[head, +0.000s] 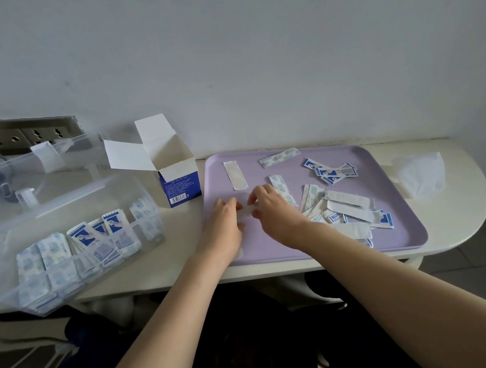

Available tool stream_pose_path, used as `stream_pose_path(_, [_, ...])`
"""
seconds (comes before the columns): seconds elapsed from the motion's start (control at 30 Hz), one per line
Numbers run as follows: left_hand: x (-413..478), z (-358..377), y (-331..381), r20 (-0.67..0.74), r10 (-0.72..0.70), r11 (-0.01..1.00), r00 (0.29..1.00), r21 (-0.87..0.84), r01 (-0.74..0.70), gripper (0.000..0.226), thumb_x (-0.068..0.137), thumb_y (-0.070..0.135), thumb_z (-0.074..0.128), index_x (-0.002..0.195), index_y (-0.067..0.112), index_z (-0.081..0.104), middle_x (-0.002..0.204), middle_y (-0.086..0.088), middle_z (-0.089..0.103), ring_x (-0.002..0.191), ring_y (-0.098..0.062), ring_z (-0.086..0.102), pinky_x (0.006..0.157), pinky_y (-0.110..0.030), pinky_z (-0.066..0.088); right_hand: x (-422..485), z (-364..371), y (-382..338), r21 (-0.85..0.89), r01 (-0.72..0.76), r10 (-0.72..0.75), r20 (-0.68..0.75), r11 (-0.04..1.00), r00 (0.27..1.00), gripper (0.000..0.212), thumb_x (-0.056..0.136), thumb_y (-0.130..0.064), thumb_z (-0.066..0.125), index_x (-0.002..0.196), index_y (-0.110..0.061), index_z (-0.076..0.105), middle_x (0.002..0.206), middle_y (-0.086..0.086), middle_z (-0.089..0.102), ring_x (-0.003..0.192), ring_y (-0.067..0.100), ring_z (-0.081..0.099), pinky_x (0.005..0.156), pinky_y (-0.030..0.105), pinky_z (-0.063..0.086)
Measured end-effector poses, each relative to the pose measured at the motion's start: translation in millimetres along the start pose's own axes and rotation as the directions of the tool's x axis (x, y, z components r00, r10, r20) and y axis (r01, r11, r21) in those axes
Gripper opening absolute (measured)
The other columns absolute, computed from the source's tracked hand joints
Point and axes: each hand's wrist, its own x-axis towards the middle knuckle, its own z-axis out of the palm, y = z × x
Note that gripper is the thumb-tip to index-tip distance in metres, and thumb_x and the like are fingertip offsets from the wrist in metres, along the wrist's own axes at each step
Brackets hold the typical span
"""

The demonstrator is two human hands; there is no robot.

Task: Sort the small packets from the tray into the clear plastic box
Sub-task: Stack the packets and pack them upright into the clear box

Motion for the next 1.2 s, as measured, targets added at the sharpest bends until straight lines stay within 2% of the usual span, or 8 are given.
stream_pose_path(0.13, [-2.1,-7.0,-0.1,-0.103,0.013,1.000,0.995,-0.009,-0.014,0.016,0.095,0.004,0.044,0.107,0.006,0.054,0.109,-0.010,0.050,0.088,-0.021,0.050,0.077,-0.027,0.040,0.0,-0.6,5.0,-0.100,0.070,-0.068,0.030,0.992,0.997,0.039,0.092,0.008,0.036,0.129,-0.003,0.040,0.134,0.012,0.038,0.121,0.025,0.042,0.090,0.024,0.033])
stream_pose_path(0.23, [-3.7,-3.5,-0.2,-0.016,-0.007,0.999,1.000,0.038,0.008,0.017,0.095,0.004,0.042,0.109,0.006,0.052,0.113,-0.011,0.047,0.095,-0.025,0.051,0.082,-0.030,0.041,-4.8,-0.1,6.8,-0.195,0.091,-0.076,0.083,0.977,0.994,0.046,0.089,0.010,0.032,0.134,-0.001,0.033,0.140,0.012,0.032,0.130,0.024,0.034,0.100,0.028,0.031])
stream_pose_path(0.33, [-5.2,0.4,-0.3,0.070,-0.079,0.989,0.994,0.127,0.070,0.019,0.097,0.006,0.040,0.115,0.007,0.046,0.121,-0.013,0.044,0.107,-0.030,0.050,0.089,-0.035,0.042,-4.0,1.8,3.5,-0.183,0.104,-0.090,0.084,0.978,0.992,0.039,0.091,0.008,0.034,0.128,-0.002,0.038,0.131,0.013,0.039,0.121,0.026,0.042,0.092,0.031,0.037])
stream_pose_path(0.43, [-8.1,-1.3,3.6,0.070,-0.087,0.973,0.994,0.220,0.070,0.024,0.097,0.009,0.038,0.121,0.008,0.042,0.122,-0.012,0.043,0.107,-0.030,0.053,0.081,-0.034,0.043,-2.5,1.2,2.6,-0.193,0.125,-0.118,0.051,0.973,0.992,0.019,0.096,-0.001,0.040,0.112,-0.003,0.049,0.115,0.014,0.048,0.106,0.029,0.049,0.079,0.032,0.038])
stream_pose_path(0.6, [-16.8,-13.0,9.8,0.027,-0.123,0.956,0.992,0.270,0.111,0.025,0.097,0.011,0.036,0.122,0.009,0.037,0.122,-0.012,0.045,0.104,-0.029,0.055,0.070,-0.032,0.037,-4.7,-9.2,-8.7,-0.300,0.254,-0.268,-0.005,0.920,0.963,0.019,0.099,-0.011,0.039,0.114,-0.007,0.051,0.112,0.009,0.057,0.105,0.023,0.048,0.074,0.029,0.035])
stream_pose_path(0.8, [-27.3,-29.6,5.9,0.086,-0.119,0.959,0.989,0.268,0.092,0.020,0.097,0.010,0.034,0.117,0.010,0.039,0.088,-0.006,0.050,0.074,-0.022,0.050,0.060,-0.031,0.038,-12.9,-22.9,-19.7,-0.200,0.295,-0.287,0.068,0.934,0.956,0.015,0.097,-0.011,0.043,0.111,-0.009,0.047,0.106,0.006,0.063,0.080,0.022,0.058,0.059,0.023,0.036])
stream_pose_path(1.03, [-49.3,-47.4,-13.1,0.194,-0.054,0.958,0.979,0.288,-0.004,0.022,0.100,0.018,0.034,0.121,0.016,0.039,0.100,-0.005,0.059,0.082,-0.020,0.059,0.059,-0.028,0.039,-19.7,-19.1,-35.9,-0.278,0.390,-0.357,0.164,0.878,0.920,0.021,0.099,-0.027,0.042,0.111,-0.011,0.048,0.102,0.006,0.063,0.077,0.020,0.054,0.064,0.026,0.036])
stream_pose_path(1.2, [-64.7,-63.4,-21.7,0.147,-0.013,0.933,0.989,0.358,-0.041,0.013,0.102,0.017,0.033,0.113,0.017,0.039,0.095,-0.002,0.053,0.074,-0.016,0.050,0.056,-0.026,0.033,-24.7,-6.1,-42.3,-0.284,0.425,-0.399,0.146,0.860,0.905,0.017,0.097,-0.010,0.043,0.113,-0.013,0.048,0.109,0.004,0.060,0.090,0.020,0.060,0.071,0.029,0.044])
